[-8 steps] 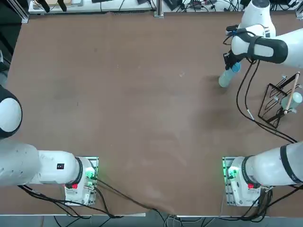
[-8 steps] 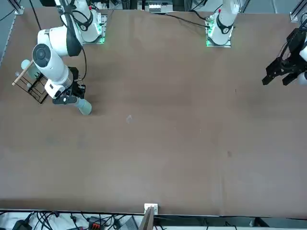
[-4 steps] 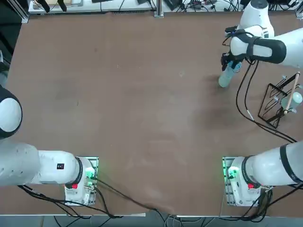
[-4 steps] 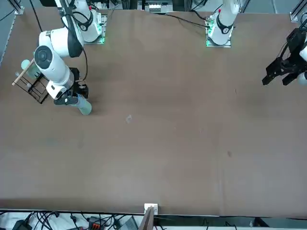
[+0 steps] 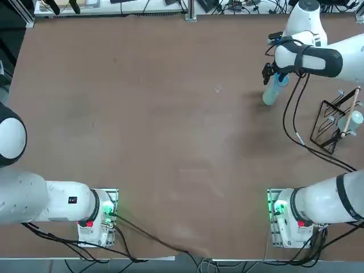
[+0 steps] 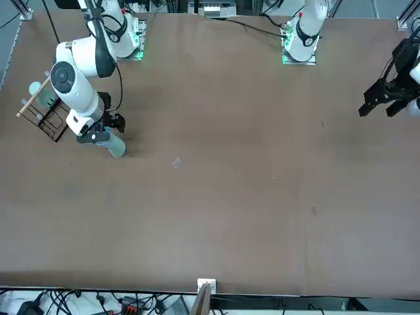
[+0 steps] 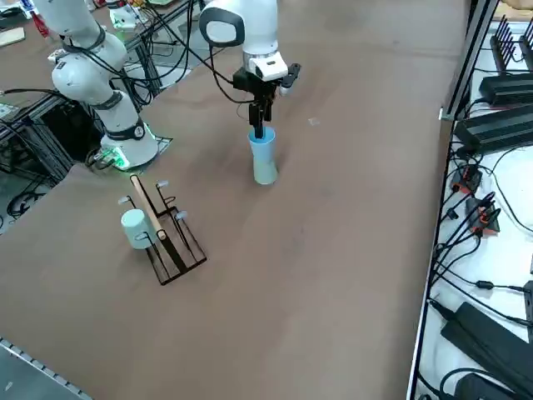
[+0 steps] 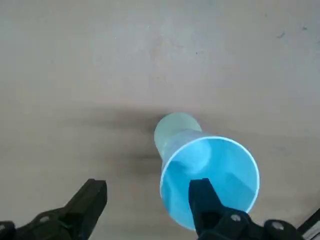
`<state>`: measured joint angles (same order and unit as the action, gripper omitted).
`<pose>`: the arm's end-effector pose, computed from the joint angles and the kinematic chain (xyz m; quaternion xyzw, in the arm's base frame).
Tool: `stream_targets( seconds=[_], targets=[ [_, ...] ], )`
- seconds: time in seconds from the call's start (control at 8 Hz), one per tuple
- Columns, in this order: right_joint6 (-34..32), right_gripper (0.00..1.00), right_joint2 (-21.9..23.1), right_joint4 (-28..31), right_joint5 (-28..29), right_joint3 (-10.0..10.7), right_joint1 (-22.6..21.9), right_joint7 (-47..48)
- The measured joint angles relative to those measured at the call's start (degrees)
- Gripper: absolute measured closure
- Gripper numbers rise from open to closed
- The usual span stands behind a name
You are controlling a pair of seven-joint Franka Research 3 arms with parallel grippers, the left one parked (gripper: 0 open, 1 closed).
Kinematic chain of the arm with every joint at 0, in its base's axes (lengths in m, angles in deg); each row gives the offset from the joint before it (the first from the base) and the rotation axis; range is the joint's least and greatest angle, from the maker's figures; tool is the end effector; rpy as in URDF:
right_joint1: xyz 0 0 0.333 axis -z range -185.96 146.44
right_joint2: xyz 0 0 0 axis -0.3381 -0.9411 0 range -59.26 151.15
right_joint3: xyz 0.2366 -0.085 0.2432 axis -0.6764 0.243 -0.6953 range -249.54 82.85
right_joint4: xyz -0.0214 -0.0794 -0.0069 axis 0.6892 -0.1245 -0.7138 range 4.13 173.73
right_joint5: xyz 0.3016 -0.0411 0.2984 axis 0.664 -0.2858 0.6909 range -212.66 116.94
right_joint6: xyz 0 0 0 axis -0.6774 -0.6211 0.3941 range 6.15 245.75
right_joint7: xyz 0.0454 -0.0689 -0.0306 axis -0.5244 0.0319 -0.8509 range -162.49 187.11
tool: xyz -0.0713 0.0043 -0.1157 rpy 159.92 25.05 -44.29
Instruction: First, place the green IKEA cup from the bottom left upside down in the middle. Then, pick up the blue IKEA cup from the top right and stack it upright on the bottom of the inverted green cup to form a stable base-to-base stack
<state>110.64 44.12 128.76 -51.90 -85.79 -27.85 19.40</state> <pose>0.5265 0.0945 0.3132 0.9978 0.0533 -0.0259 0.0300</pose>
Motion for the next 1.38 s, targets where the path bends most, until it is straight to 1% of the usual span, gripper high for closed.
stream_targets(
  seconds=[0.12,0.75,1.12,1.38],
  targets=[
    [-0.4,0.0,0.1,-0.7,0.0,0.0,0.0,0.0],
    [-9.9,0.0,1.1,-8.9,-0.3,0.0,0.2,-0.1],
    [-20.9,0.0,2.6,-20.6,-0.3,0.3,1.3,0.0],
    [-26.0,0.0,3.7,-27.2,-0.1,0.3,2.6,-0.1]
  ],
)
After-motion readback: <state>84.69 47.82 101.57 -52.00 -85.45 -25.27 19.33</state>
